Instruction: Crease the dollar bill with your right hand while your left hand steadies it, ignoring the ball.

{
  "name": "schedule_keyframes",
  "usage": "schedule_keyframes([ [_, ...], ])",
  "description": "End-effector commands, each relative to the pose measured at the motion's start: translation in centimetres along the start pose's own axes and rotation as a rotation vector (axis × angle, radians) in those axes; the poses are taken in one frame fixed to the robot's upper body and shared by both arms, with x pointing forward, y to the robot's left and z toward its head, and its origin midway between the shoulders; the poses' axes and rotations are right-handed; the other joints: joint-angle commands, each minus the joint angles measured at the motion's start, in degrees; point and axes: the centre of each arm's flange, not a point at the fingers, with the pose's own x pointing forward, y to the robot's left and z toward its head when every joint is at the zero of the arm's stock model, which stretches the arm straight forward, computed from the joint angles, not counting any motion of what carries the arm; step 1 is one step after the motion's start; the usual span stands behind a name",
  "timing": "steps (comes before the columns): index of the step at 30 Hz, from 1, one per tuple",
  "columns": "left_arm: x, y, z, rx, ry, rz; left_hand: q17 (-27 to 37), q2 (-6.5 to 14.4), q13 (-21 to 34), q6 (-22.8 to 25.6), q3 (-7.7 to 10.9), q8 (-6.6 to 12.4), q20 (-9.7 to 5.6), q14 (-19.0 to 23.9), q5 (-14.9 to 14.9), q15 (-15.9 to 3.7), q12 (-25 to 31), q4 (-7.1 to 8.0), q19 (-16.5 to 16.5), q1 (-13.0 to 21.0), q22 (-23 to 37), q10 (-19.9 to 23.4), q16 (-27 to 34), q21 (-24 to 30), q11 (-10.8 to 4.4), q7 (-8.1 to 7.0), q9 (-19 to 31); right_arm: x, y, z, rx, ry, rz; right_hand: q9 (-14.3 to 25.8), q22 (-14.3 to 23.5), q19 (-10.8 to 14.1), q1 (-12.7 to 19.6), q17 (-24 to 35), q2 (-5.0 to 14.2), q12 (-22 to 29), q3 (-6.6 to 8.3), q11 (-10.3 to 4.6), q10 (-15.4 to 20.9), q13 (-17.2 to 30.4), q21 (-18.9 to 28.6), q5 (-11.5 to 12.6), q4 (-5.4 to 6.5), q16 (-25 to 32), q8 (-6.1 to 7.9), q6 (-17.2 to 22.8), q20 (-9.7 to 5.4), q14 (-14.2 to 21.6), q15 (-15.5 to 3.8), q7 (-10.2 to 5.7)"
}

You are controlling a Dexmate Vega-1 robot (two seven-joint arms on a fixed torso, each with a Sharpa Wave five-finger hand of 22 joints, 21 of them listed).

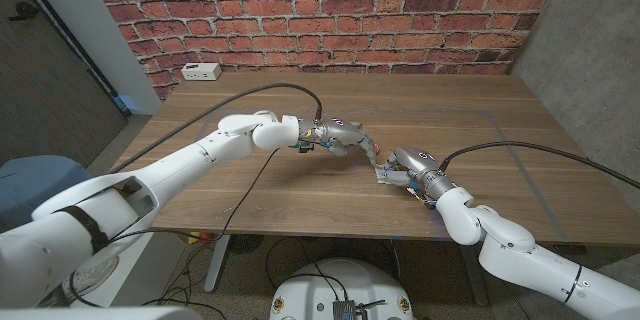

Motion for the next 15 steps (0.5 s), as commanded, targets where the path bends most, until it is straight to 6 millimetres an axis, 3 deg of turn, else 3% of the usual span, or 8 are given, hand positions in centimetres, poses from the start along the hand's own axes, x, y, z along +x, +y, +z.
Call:
schedule_keyframes([
  [1,1.0,-1.7,1.5,0.221,0.011,-0.042,0.8,0.8,0.0,-4.0,-0.25,-0.63,-0.04,-1.4,0.8,-5.05,-1.1,-0.16,-13.5,-0.2,0.1,-3.2,0.1,0.8,0.05,0.13,0.0,0.3,0.1,-0.1,0.005,-0.006,0.002,0.1,0.1,0.4,0.3,0.1,-0.23,-0.3,0.50,3.01,2.9,0.0,0.0,0.1,-0.09,0.4,-0.13,1.5,0.06,0.3,-0.46,0.86],
  [5,1.4,-2.4,1.9,0.259,0.004,-0.055,1.7,1.1,0.0,-10.5,-0.27,-0.57,-0.03,-4.0,1.5,-4.06,-1.8,0.01,-15.0,-0.8,0.1,-8.4,-0.1,1.4,0.04,0.07,0.0,0.5,0.1,-0.1,0.005,-0.004,0.003,0.1,0.2,0.4,0.3,0.1,-0.35,-0.3,0.61,2.81,3.0,0.0,0.0,0.2,-0.07,0.4,-0.12,1.6,0.03,0.4,-0.56,0.82],
  [8,1.6,-2.8,2.3,0.289,-0.006,-0.068,2.0,1.2,0.0,-11.5,-0.32,-0.39,-0.06,-4.8,1.6,-3.92,-1.7,0.11,-15.6,-1.0,0.1,-9.3,-0.1,1.6,0.03,0.06,0.0,0.6,0.1,-0.2,0.003,-0.001,0.005,0.1,0.2,0.4,0.3,0.0,-0.50,-0.3,0.92,2.72,3.4,0.0,0.0,0.3,-0.09,0.3,-0.11,1.8,0.02,0.5,-0.54,0.89],
  [11,1.7,-3.3,2.4,0.308,-0.011,-0.082,2.2,1.2,0.0,-10.6,-0.33,0.22,-0.04,-5.1,1.7,-3.92,-1.2,0.11,-15.8,-1.1,0.1,-9.1,0.0,1.7,0.09,0.08,0.1,0.8,0.1,-0.2,0.002,0.000,0.007,0.1,0.2,0.4,0.3,-0.1,-0.60,-0.4,1.09,2.79,3.4,0.0,0.0,0.3,-0.12,0.3,-0.10,1.9,0.01,0.5,-0.55,0.94],
  [15,1.5,-3.4,2.5,0.309,-0.023,-0.079,2.5,1.3,0.1,-5.7,-0.08,1.32,-0.20,-4.8,2.0,-3.99,0.6,0.10,-16.0,-1.5,0.0,-5.0,0.4,1.9,0.16,0.07,0.1,1.0,0.0,-0.3,-0.004,0.002,0.012,0.1,0.2,0.4,0.4,-0.1,-0.62,-0.5,1.18,3.01,3.5,0.0,0.0,0.4,-0.16,0.3,-0.12,2.0,-0.03,0.6,-0.73,1.07],
])
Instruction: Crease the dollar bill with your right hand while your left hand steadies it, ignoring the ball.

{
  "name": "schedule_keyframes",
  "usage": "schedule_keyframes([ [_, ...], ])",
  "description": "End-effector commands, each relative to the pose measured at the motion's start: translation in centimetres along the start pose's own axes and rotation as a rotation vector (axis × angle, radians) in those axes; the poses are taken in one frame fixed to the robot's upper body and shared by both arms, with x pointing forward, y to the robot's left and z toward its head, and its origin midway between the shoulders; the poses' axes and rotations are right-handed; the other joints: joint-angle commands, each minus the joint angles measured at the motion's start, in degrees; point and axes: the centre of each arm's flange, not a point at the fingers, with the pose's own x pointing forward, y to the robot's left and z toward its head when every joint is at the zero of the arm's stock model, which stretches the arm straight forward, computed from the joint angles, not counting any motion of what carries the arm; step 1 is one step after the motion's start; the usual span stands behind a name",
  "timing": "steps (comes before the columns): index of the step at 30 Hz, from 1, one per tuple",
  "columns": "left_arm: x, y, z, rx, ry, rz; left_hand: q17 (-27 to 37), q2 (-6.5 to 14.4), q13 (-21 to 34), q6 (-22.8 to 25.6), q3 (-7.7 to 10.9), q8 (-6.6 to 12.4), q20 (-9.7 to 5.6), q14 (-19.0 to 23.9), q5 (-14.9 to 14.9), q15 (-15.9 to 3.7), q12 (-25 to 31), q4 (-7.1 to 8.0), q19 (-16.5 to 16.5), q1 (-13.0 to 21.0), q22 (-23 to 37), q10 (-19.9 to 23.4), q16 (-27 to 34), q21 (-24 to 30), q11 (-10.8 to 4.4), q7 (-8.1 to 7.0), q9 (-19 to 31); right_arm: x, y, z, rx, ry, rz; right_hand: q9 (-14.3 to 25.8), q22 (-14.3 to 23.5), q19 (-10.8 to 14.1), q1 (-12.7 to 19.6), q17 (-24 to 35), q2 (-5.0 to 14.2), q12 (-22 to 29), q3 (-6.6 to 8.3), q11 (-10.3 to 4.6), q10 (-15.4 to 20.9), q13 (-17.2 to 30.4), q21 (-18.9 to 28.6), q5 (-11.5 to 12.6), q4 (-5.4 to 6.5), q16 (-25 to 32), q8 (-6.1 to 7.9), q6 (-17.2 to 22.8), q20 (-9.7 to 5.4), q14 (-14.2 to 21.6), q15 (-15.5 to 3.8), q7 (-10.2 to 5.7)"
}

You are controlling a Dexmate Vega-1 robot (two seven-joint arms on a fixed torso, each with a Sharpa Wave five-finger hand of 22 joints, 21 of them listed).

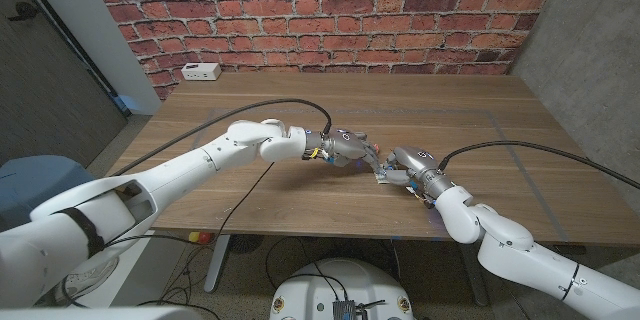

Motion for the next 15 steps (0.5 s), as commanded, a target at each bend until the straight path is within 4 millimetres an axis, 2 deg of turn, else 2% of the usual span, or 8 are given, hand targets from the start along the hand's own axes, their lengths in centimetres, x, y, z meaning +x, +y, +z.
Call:
schedule_keyframes([
  [1,0.2,-0.9,0.9,0.089,-0.024,-0.012,0.3,0.2,0.2,7.3,0.74,1.45,-0.23,0.9,0.6,-4.26,2.3,-0.10,-16.1,-0.5,-0.1,5.7,0.7,0.2,0.11,-0.31,0.4,0.6,-0.1,-0.2,-0.006,0.007,0.012,0.1,0.2,0.4,0.4,0.1,-0.55,-0.1,0.53,2.97,3.5,0.0,0.0,0.2,0.01,0.3,0.13,1.3,-0.04,0.6,-0.78,0.95],
  [3,0.0,-0.6,0.8,0.076,-0.028,0.017,0.2,0.2,0.4,11.7,1.21,1.64,-0.33,2.7,0.7,-4.85,3.1,-0.16,-15.8,-1.0,-0.1,8.6,1.1,0.3,0.24,0.23,0.6,0.7,-0.1,-0.2,-0.006,0.008,0.016,0.1,0.2,0.4,0.4,0.1,-0.60,-0.1,0.59,2.95,3.5,0.0,0.0,0.2,0.01,0.3,0.12,1.3,-0.03,0.6,-0.75,0.90],
  [4,-0.2,-0.5,0.7,0.075,-0.028,0.035,0.2,0.4,0.5,13.8,1.43,2.12,-0.47,3.0,0.7,-4.69,3.6,-0.14,-15.8,-1.0,-0.1,10.1,1.2,0.3,0.73,1.50,0.8,0.8,-0.1,-0.3,-0.006,0.008,0.018,0.1,0.2,0.4,0.4,0.1,-0.60,-0.1,0.58,2.92,3.5,0.0,0.0,0.2,0.02,0.3,0.12,1.3,-0.04,0.6,-0.78,0.88],
  [7,-0.7,0.1,0.5,0.059,-0.030,0.120,0.4,0.6,1.5,17.5,2.21,3.01,-0.52,6.2,0.8,-5.44,5.1,-0.02,-15.6,-1.0,-0.1,12.8,2.3,0.2,3.76,4.55,1.3,0.9,-0.1,-0.3,-0.006,0.010,0.019,0.1,0.2,0.4,0.4,0.1,-0.67,-0.2,0.60,2.80,3.6,0.0,0.0,0.2,0.02,0.4,0.05,1.3,-0.03,0.7,-0.79,0.87],
  [9,-1.0,0.4,0.4,0.050,-0.035,0.166,0.6,0.7,2.3,17.7,2.43,3.25,-0.59,7.2,0.9,-5.33,5.4,0.00,-15.4,-0.9,0.0,12.6,2.7,0.3,5.48,4.70,1.9,0.9,-0.1,-0.3,-0.007,0.008,0.021,0.1,0.2,0.4,0.4,0.1,-0.71,-0.2,0.66,3.10,3.6,0.0,0.0,0.2,0.02,0.4,0.03,1.3,-0.05,0.7,-0.89,1.00],
  [12,-1.4,0.9,0.4,0.041,-0.044,0.223,1.1,0.7,3.6,17.0,2.50,3.54,-0.56,8.2,1.1,-5.39,6.0,0.12,-15.1,-1.1,0.0,12.1,3.3,0.4,5.34,5.47,2.8,1.0,-0.1,-0.2,-0.006,0.008,0.022,0.1,0.2,0.4,0.5,0.1,-0.76,-0.3,0.71,2.65,3.6,0.0,0.0,0.3,0.02,0.3,0.02,1.3,-0.08,0.7,-0.86,0.95],
  [14,-1.6,1.1,0.5,0.045,-0.051,0.250,1.7,0.5,5.0,15.2,2.37,3.47,-0.49,8.5,1.2,-5.37,6.5,0.25,-14.8,-1.4,0.0,11.1,3.6,0.4,5.82,5.47,3.6,1.1,-0.1,-0.2,-0.009,0.010,0.024,0.1,0.2,0.4,0.5,0.1,-0.79,-0.3,0.80,2.71,3.6,0.0,0.0,0.3,0.02,0.3,0.02,1.4,-0.08,0.7,-0.88,0.88],
  [15,-1.7,1.2,0.6,0.054,-0.053,0.263,2.4,0.4,6.5,11.9,2.40,2.73,-0.39,8.5,1.5,-5.40,6.9,0.21,-14.5,-1.6,-0.1,9.8,3.8,0.1,6.23,3.40,4.3,1.1,-0.1,-0.2,-0.008,0.008,0.025,0.1,0.2,0.4,0.5,0.1,-0.80,-0.3,0.83,2.89,3.7,0.0,0.0,0.3,0.03,0.3,0.02,1.4,-0.07,0.7,-0.86,0.86],
])
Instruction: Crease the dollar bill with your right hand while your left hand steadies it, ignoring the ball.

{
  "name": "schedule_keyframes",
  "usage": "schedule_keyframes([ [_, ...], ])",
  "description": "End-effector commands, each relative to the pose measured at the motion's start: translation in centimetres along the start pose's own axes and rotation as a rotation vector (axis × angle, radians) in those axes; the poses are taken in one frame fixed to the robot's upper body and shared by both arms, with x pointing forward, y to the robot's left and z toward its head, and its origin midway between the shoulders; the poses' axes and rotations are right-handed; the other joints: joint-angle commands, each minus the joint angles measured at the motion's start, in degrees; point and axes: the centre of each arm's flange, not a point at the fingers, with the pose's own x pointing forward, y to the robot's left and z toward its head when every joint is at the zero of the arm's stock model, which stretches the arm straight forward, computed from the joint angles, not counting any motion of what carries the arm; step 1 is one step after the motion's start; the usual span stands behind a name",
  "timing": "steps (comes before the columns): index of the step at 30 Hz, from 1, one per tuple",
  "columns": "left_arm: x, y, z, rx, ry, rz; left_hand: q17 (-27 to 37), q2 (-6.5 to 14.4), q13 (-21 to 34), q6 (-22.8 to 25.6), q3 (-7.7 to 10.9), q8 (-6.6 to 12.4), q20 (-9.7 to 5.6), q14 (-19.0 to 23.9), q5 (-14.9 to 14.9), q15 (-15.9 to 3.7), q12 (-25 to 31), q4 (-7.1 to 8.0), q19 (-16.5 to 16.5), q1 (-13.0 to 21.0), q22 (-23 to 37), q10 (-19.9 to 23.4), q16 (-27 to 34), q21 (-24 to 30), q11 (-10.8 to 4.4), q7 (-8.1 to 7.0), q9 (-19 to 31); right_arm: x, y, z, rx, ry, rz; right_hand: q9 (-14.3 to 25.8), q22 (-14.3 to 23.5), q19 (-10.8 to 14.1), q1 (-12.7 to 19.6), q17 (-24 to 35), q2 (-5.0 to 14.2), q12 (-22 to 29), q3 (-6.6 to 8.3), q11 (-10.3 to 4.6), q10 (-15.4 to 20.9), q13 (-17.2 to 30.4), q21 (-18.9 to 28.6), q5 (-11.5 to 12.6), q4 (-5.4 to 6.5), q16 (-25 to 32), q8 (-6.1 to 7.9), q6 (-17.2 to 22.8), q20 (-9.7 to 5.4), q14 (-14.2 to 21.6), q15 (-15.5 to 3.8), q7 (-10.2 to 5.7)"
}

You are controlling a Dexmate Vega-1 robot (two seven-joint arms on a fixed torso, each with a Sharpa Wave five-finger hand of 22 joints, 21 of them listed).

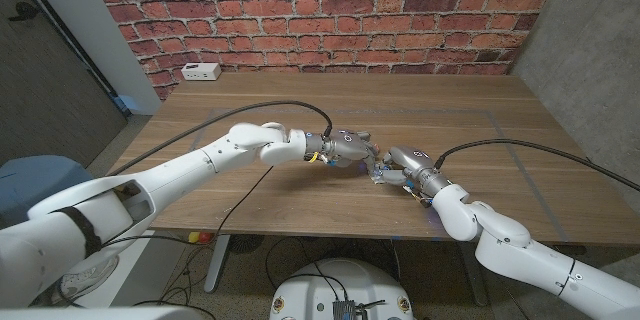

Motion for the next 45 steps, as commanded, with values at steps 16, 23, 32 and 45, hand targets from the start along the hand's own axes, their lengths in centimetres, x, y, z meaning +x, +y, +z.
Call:
schedule_keyframes([
  [16,-1.2,1.8,0.2,-0.075,-0.066,0.152,4.3,-0.9,5.5,-11.0,0.34,-1.77,-0.93,4.6,3.0,-6.31,3.9,-0.86,-13.6,-1.0,0.3,0.2,2.7,0.9,-1.85,-4.70,-1.0,0.3,-0.2,0.1,-0.006,0.011,0.001,0.1,0.2,0.3,0.1,0.2,-0.74,-0.4,0.63,2.90,3.5,-0.1,-0.1,0.4,0.22,0.4,-0.01,1.7,-0.13,0.3,-0.70,0.81],
  [23,-0.4,1.3,0.1,-0.100,-0.072,0.048,4.4,-1.2,4.1,-4.5,0.23,-0.28,-0.63,6.0,3.8,-6.24,4.7,-0.78,-13.9,-1.0,0.3,4.8,2.8,0.9,-1.31,-2.51,-1.4,0.2,-0.2,0.1,-0.003,0.013,-0.003,0.1,0.2,0.3,0.2,0.3,-0.79,-0.5,0.57,3.07,3.5,-0.1,-0.1,0.4,0.20,0.4,-0.07,1.7,-0.13,0.3,-0.73,0.84],
  [32,0.0,1.2,0.7,-0.134,-0.091,-0.010,4.4,-1.1,2.8,0.6,0.14,0.32,-0.38,7.0,4.2,-6.39,5.0,-0.84,-14.1,-1.0,0.3,8.1,2.7,1.0,-1.54,-1.52,-1.8,0.1,-0.1,-0.1,-0.006,0.017,0.002,0.1,0.2,0.2,0.2,0.3,-0.84,-0.6,0.63,3.23,3.6,-0.1,-0.1,0.5,0.19,0.4,-0.12,1.7,-0.17,0.3,-0.85,0.84],
  [45,0.6,0.2,1.6,-0.006,-0.011,-0.179,4.2,-1.9,-0.3,-7.0,-0.14,-4.32,-0.57,4.5,5.2,-6.26,0.2,-0.69,-14.3,-1.1,0.3,1.7,0.5,1.1,-3.49,-3.63,-2.2,-0.1,-0.2,-0.2,-0.005,0.009,-0.003,0.1,0.2,0.2,0.3,0.4,-0.92,-0.9,0.71,3.01,3.5,-0.1,-0.1,0.5,0.21,0.4,-0.17,1.6,-0.17,0.2,-0.92,0.86],
])
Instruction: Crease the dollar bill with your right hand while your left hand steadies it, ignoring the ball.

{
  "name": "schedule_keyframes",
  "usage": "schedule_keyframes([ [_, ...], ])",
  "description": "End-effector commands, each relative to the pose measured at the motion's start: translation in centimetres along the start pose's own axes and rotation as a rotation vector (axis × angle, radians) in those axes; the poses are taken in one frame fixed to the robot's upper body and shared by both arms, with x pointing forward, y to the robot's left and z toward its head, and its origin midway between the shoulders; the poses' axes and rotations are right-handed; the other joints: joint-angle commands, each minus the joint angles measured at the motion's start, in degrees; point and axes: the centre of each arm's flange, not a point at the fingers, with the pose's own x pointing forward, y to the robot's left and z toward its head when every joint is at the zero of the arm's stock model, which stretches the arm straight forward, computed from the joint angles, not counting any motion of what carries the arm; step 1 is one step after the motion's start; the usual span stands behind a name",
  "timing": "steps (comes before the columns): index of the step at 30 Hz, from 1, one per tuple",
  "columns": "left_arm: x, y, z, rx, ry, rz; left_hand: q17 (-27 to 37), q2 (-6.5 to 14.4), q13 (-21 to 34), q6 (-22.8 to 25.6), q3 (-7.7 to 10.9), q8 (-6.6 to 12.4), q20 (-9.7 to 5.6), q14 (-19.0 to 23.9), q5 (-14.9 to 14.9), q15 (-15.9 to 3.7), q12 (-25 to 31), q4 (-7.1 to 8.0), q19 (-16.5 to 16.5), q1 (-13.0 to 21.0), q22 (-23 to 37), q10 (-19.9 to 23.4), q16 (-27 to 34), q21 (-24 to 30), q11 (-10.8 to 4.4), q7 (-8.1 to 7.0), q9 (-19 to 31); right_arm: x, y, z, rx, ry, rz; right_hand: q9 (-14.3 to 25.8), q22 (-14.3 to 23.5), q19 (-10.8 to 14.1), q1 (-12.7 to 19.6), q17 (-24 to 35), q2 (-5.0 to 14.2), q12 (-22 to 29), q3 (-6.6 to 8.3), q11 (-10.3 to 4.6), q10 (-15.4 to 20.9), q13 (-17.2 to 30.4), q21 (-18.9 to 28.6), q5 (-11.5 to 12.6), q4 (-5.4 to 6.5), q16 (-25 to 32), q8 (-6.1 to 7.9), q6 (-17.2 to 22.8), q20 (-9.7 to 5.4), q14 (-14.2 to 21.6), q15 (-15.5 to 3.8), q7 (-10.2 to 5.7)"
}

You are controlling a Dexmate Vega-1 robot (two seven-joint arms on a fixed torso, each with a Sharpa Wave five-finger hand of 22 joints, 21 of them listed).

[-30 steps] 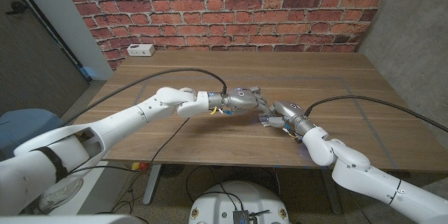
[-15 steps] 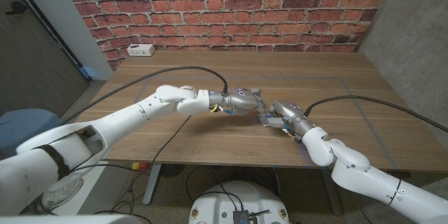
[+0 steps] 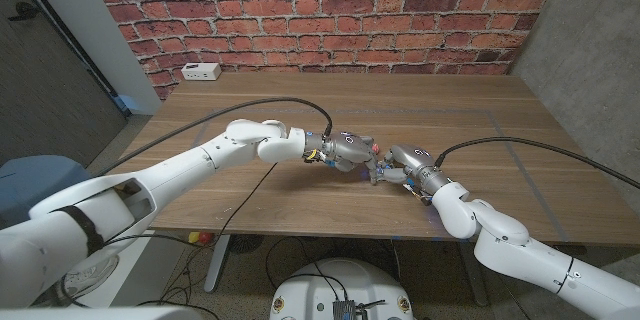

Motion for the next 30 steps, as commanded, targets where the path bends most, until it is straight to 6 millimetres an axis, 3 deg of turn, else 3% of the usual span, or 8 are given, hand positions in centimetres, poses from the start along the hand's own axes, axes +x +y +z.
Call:
schedule_keyframes([
  [1,0.6,-1.5,0.1,0.079,0.090,-0.181,0.1,-0.5,-0.7,-1.8,-0.41,-0.67,-0.05,-1.0,0.5,-6.14,-1.0,0.03,-14.2,-0.1,0.2,-1.2,-0.6,0.3,-0.02,-0.14,0.0,-0.3,0.0,-0.2,-0.002,-0.003,-0.002,0.1,0.2,0.2,0.0,0.2,-0.64,0.1,0.46,3.00,3.4,0.1,-0.1,0.3,0.07,0.1,0.25,0.4,-0.15,0.2,-0.95,0.50],
  [6,0.7,-1.6,0.2,0.054,0.097,-0.213,-0.6,-0.5,-1.9,2.1,-0.61,0.58,-0.66,2.0,1.2,-6.70,-0.3,0.13,-14.0,-1.3,0.2,2.7,-0.3,0.3,1.34,1.82,-0.1,-0.4,0.1,-0.2,0.001,-0.003,0.000,0.1,0.2,0.2,0.0,0.2,-0.69,0.0,0.55,3.33,3.5,0.1,-0.1,0.3,0.05,0.1,0.25,0.4,-0.18,0.2,-1.01,0.45],
  [18,1.0,-2.2,-0.6,-0.056,0.117,-0.265,-4.8,-1.1,-3.4,-8.6,2.25,-1.38,-1.20,2.7,3.4,-5.82,-5.8,-0.43,-8.2,-2.9,0.1,-6.8,-3.5,0.8,4.79,5.40,-0.2,-0.7,0.0,-0.2,0.001,-0.003,-0.006,0.1,0.2,0.2,0.1,0.2,-0.70,-0.2,0.66,3.03,3.4,0.1,-0.1,0.4,0.10,0.1,0.22,0.4,-0.18,0.3,-1.02,0.50],
  [22,-0.2,-0.8,-1.0,-0.100,0.111,-0.104,-5.6,-1.2,-3.4,-8.6,2.68,-1.03,-0.84,2.3,3.7,-4.96,-6.1,0.09,-7.3,-3.6,-0.1,-7.7,-4.2,0.4,5.30,5.62,-0.2,-0.7,0.0,-0.3,0.000,-0.001,-0.004,0.1,0.2,0.1,0.1,0.3,-0.71,-0.3,0.58,2.82,3.4,0.2,-0.1,0.4,0.10,0.2,0.17,0.3,-0.16,0.3,-1.04,0.48],
  [24,-1.2,0.3,-1.2,-0.099,0.122,0.027,-6.4,-0.7,-3.1,-12.3,0.22,-1.42,0.83,2.9,2.8,-3.89,-6.7,4.27,-7.0,-10.1,-0.3,-9.8,-4.0,-1.1,6.55,4.24,-0.1,-0.7,0.1,-0.3,-0.001,0.001,-0.002,0.1,0.2,0.2,0.1,0.3,-0.72,-0.3,0.59,3.12,3.5,0.2,-0.1,0.4,0.11,0.2,0.13,0.2,-0.16,0.3,-1.05,0.44],
  [26,-2.5,1.2,-1.2,-0.071,0.148,0.175,-7.2,-1.1,-2.9,-20.9,-4.20,-1.55,0.11,-2.3,1.0,-2.38,-8.4,8.17,-6.8,-20.1,-0.5,-18.4,-5.3,-4.0,6.27,2.38,-0.1,-0.8,0.1,-0.3,-0.002,0.002,-0.002,0.1,0.2,0.1,0.1,0.4,-0.64,-0.3,0.57,3.16,3.5,0.2,-0.1,0.4,0.10,0.2,0.18,0.3,-0.16,0.2,-0.97,0.59],
  [27,-3.1,1.5,-1.1,-0.047,0.161,0.261,-7.5,-0.6,-2.6,-25.4,-6.40,-1.37,-0.69,-7.4,-0.1,-0.75,-8.1,9.27,-6.5,-25.2,-0.7,-22.3,-5.5,-6.7,6.42,1.53,0.0,-0.8,0.1,-0.3,-0.002,0.002,-0.002,0.1,0.2,0.2,0.1,0.4,-0.59,-0.3,0.55,3.07,3.5,0.2,-0.1,0.3,0.15,0.2,0.17,0.3,-0.15,0.1,-0.88,0.55],
  [30,-4.6,1.9,-1.0,0.006,0.209,0.461,-7.9,-1.6,-2.5,-30.3,-8.70,-1.50,-1.43,-11.8,-1.5,-0.74,-8.5,9.99,-6.2,-30.8,-0.8,-28.2,-5.5,-10.3,5.36,-1.20,-0.1,-0.8,0.1,-0.2,-0.003,0.000,-0.004,0.1,0.2,0.1,0.1,0.4,-0.58,-0.3,0.52,3.15,3.4,0.2,-0.1,0.3,0.15,0.2,0.14,0.2,-0.16,0.2,-0.90,0.52],
])
